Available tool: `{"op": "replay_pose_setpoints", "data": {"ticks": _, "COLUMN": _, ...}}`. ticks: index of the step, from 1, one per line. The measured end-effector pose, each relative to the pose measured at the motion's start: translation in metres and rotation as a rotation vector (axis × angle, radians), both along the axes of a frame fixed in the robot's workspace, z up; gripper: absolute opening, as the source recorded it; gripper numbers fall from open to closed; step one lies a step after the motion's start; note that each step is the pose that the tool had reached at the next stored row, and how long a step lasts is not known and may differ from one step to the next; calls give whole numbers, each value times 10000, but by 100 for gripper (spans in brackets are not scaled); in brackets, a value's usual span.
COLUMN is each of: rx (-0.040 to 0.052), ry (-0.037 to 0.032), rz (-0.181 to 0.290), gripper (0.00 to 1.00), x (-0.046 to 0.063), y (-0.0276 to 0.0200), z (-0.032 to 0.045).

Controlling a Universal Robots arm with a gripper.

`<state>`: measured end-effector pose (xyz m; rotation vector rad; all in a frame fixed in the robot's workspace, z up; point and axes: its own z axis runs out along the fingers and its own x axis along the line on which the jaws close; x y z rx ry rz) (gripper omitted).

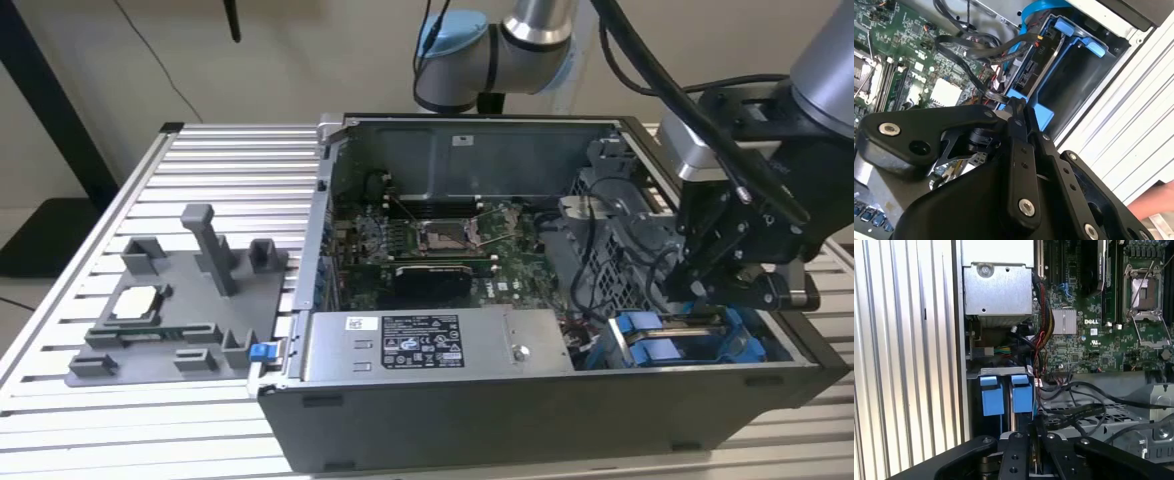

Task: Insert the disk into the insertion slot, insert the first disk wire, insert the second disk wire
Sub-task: 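Insert the second disk wire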

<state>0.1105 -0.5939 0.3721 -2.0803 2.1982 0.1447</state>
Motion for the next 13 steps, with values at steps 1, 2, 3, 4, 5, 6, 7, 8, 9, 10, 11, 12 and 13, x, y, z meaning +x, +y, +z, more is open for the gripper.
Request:
{"op": "replay_pose_setpoints", "data": {"ticks": 1, "rx": -7, "ry": 0, "rz": 0, "gripper": 0, "x": 0, "y": 0, "z": -14}}
{"op": "replay_pose_setpoints", "data": {"ticks": 2, "rx": -13, "ry": 0, "rz": 0, "gripper": 0, "x": 0, "y": 0, "z": -27}}
{"op": "replay_pose_setpoints", "data": {"ticks": 3, "rx": -17, "ry": 0, "rz": -1, "gripper": 0, "x": 1, "y": 0, "z": -41}}
{"op": "replay_pose_setpoints", "data": {"ticks": 4, "rx": -21, "ry": 0, "rz": -1, "gripper": 0, "x": 4, "y": 0, "z": -51}}
{"op": "replay_pose_setpoints", "data": {"ticks": 5, "rx": -24, "ry": 0, "rz": 0, "gripper": 0, "x": 12, "y": 0, "z": -62}}
{"op": "replay_pose_setpoints", "data": {"ticks": 6, "rx": -25, "ry": 0, "rz": -2, "gripper": 0, "x": 24, "y": 0, "z": -71}}
{"op": "replay_pose_setpoints", "data": {"ticks": 7, "rx": -25, "ry": 0, "rz": -1, "gripper": 0, "x": 38, "y": 0, "z": -80}}
{"op": "replay_pose_setpoints", "data": {"ticks": 8, "rx": -26, "ry": 0, "rz": 0, "gripper": 0, "x": 52, "y": 0, "z": -87}}
{"op": "replay_pose_setpoints", "data": {"ticks": 9, "rx": -25, "ry": 0, "rz": -1, "gripper": 0, "x": 66, "y": 0, "z": -95}}
{"op": "replay_pose_setpoints", "data": {"ticks": 10, "rx": -24, "ry": 0, "rz": 0, "gripper": 0, "x": 77, "y": 0, "z": -103}}
{"op": "replay_pose_setpoints", "data": {"ticks": 11, "rx": -24, "ry": 0, "rz": 0, "gripper": 0, "x": 89, "y": 0, "z": -111}}
{"op": "replay_pose_setpoints", "data": {"ticks": 12, "rx": -26, "ry": 0, "rz": 0, "gripper": 0, "x": 102, "y": 0, "z": -119}}
{"op": "replay_pose_setpoints", "data": {"ticks": 13, "rx": -28, "ry": 0, "rz": 0, "gripper": 0, "x": 107, "y": 0, "z": -125}}
